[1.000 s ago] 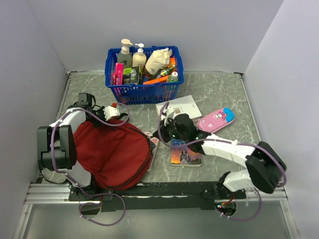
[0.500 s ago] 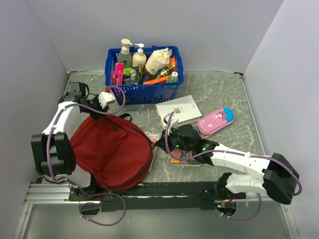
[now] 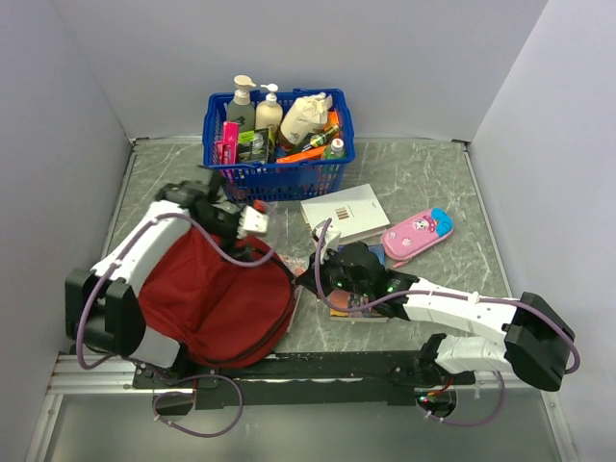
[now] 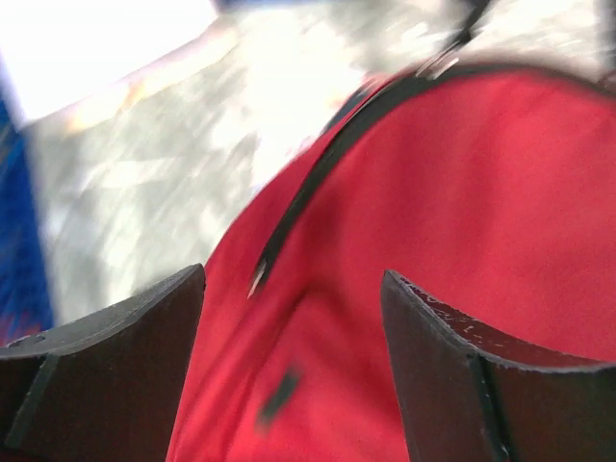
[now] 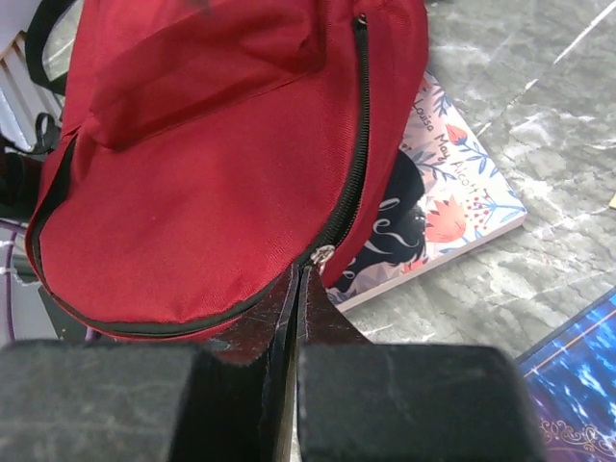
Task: Pack the student bag
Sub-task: Unzip the student bag at the center of the board, then pick up the book from the center of the board.
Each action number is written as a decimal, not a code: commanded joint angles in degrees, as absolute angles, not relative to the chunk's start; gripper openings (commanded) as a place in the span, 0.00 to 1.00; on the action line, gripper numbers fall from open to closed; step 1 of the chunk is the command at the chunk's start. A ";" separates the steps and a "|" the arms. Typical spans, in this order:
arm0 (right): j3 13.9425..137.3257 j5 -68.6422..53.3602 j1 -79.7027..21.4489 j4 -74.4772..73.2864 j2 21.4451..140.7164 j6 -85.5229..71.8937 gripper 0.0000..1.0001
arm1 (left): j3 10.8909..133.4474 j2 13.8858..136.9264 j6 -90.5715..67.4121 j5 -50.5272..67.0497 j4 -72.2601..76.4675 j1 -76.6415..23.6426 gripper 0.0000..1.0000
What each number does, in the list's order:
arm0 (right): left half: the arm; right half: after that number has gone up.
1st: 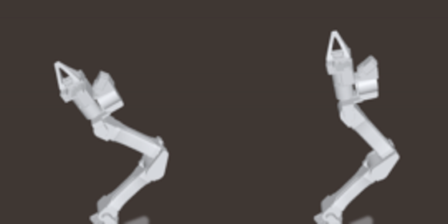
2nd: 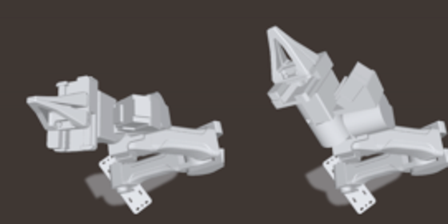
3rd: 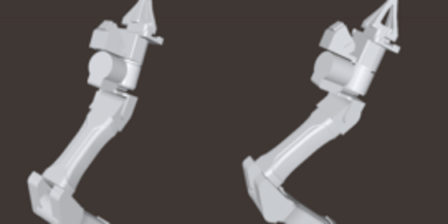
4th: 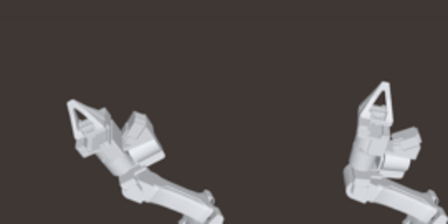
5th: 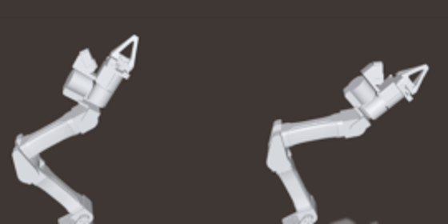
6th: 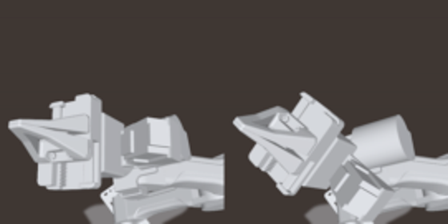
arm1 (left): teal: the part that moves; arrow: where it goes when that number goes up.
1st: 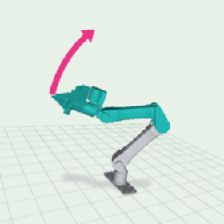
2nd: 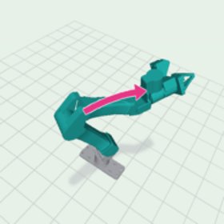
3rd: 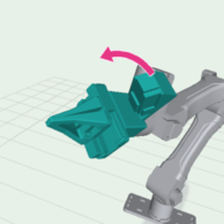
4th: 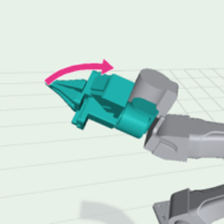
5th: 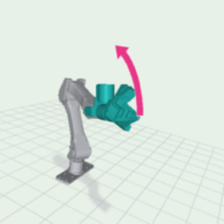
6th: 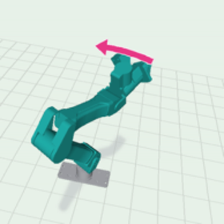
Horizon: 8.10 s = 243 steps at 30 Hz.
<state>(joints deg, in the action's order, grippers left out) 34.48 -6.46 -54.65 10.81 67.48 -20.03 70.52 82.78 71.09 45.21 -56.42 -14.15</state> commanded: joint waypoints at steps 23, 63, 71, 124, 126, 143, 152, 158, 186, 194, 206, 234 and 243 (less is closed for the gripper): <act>35.68 -2.90 -57.48 14.59 62.40 -18.19 0.00 | 85.08 105.56 89.66 45.97 -74.81 -32.52 0.58; 47.09 -5.70 -74.79 12.22 78.03 -16.26 0.00 | 100.19 108.19 29.29 27.16 -36.39 -20.56 0.01; 58.69 -11.86 -75.94 13.45 92.80 -12.66 0.00 | 98.18 106.09 23.91 26.98 -36.39 -24.43 0.01; 35.16 -2.20 -49.39 19.16 70.41 -25.49 0.51 | 52.91 76.90 13.71 27.08 -27.87 -32.96 0.69; 35.51 -2.20 -49.31 19.07 69.79 -25.40 0.51 | 52.12 76.91 14.24 25.32 -27.51 -33.05 0.62; 41.93 -0.53 -49.22 13.01 79.45 -25.49 0.47 | 54.84 74.97 14.33 27.34 -29.27 -32.96 0.01; 36.48 -0.18 -49.31 15.11 81.65 -25.84 0.17 | 58.27 72.60 15.38 26.37 -32.69 -31.12 0.01; 34.46 -0.18 -49.83 17.40 85.25 -27.24 0.08 | 59.59 70.67 16.78 27.86 -36.47 -28.05 0.01; 32.17 -0.70 -52.91 14.59 76.22 -29.61 0.63 | 66.81 63.11 28.56 30.68 -47.82 -1.94 0.01; 30.59 -3.69 -52.12 14.41 73.65 -31.55 0.64 | 59.94 64.33 35.49 25.57 -43.77 9.47 0.01; 31.02 -5.01 -51.50 15.47 77.50 -32.08 0.65 | 64.78 68.91 49.83 37.57 -52.02 30.15 0.01; 43.50 -9.58 -50.63 18.19 87.46 -38.76 0.58 | 45.88 87.43 22.15 29.11 -20.75 -18.98 0.01; 48.33 -12.22 -50.62 17.41 88.59 -40.43 0.58 | 48.07 93.17 22.15 27.86 -20.30 -22.68 0.01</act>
